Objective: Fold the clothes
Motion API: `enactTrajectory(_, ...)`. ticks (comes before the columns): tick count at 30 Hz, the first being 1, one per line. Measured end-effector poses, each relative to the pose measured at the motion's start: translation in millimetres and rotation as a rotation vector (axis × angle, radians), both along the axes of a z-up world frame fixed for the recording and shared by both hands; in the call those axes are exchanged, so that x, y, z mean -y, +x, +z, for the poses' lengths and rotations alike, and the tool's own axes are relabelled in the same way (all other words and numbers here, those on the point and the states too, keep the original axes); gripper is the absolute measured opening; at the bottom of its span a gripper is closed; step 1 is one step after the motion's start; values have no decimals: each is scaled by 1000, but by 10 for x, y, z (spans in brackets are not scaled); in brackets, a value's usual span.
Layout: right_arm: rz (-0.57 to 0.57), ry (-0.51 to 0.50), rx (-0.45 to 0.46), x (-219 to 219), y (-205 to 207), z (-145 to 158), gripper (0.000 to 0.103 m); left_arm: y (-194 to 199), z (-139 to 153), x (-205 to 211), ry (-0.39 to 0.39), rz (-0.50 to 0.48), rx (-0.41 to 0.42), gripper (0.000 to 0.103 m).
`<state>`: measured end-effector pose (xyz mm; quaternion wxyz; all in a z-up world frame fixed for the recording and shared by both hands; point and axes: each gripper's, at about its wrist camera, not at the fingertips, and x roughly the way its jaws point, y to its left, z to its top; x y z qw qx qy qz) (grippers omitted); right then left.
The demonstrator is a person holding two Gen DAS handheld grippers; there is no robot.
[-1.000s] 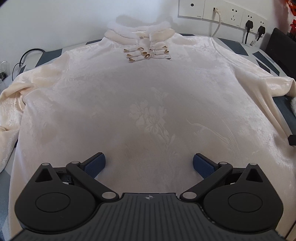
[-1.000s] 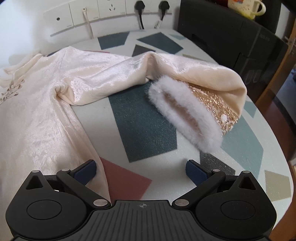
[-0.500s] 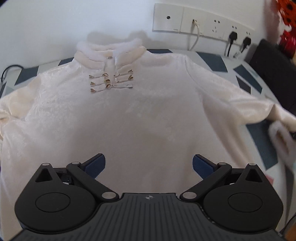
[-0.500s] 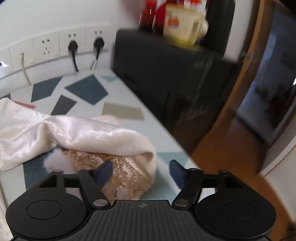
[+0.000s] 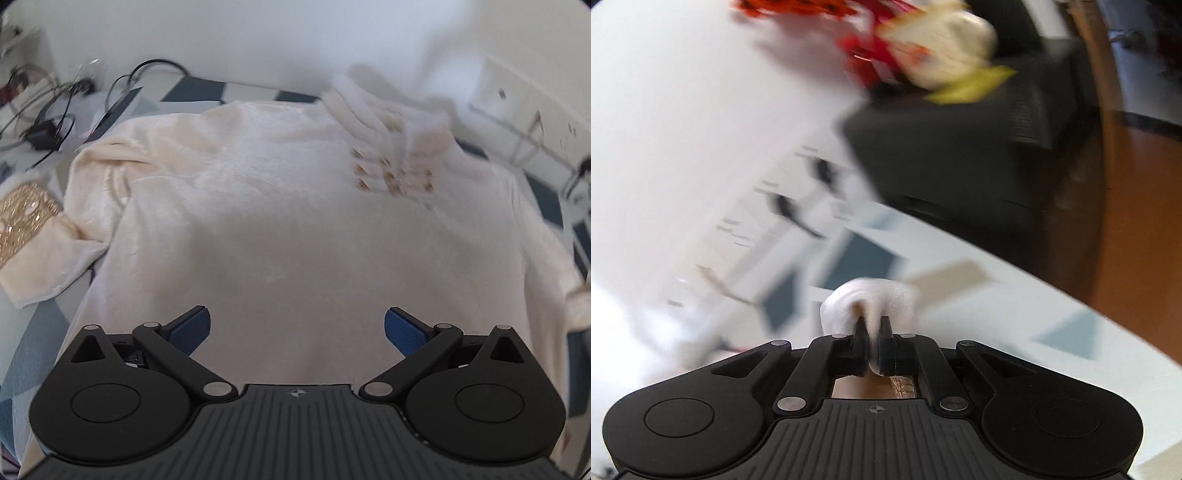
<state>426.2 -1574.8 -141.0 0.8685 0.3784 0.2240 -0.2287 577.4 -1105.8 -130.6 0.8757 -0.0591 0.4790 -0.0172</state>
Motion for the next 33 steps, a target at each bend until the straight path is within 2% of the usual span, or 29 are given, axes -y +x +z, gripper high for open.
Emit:
enactTrajectory(2, 86, -26, 26, -252, 195, 222, 4, -5, 105, -229, -50, 20, 31, 103)
enactTrajectory(4, 176, -61, 46, -602, 396, 421, 4, -30, 190, -435, -71, -1, 67, 103)
enactTrajectory(8, 347, -44, 51, -1376, 832, 672, 4, -70, 278, -815, -108, -61, 120, 103)
enactTrajectory(12, 540, -84, -18, -2300, 1352, 672, 4, -136, 261, -1148, -197, -91, 162, 103)
enactTrajectory(15, 624, -65, -64, -2902, 1711, 539, 7, -160, 193, -1293, -198, -97, 154, 103)
enactTrajectory(17, 646, -58, -100, -3156, 1917, 506, 13, -168, 162, -1382, -203, -101, 146, 103)
enactTrajectory(19, 637, -66, -106, -3215, 1936, 533, 26, -169, 138, -1456, -209, -108, 140, 103)
enactTrajectory(21, 621, -72, -100, -3223, 1905, 570, 34, -145, 125, -1475, -202, -117, 136, 103)
enactTrajectory(22, 610, -76, -96, -3191, 1873, 590, 41, -118, 123, -1456, -197, -124, 134, 103)
enactTrajectory(24, 581, -87, -85, -3009, 1758, 632, 49, -63, 118, -1418, -187, -138, 132, 103)
enactTrajectory(26, 550, -100, -104, -2808, 1686, 606, 49, -4, 105, -1330, -165, -162, 135, 103)
enactTrajectory(29, 501, -115, -160, -2518, 1576, 474, 49, 68, 56, -1110, -92, -228, 141, 103)
enactTrajectory(33, 460, -121, -234, -2231, 1357, 207, 49, 94, 3, -662, 32, -407, 164, 103)
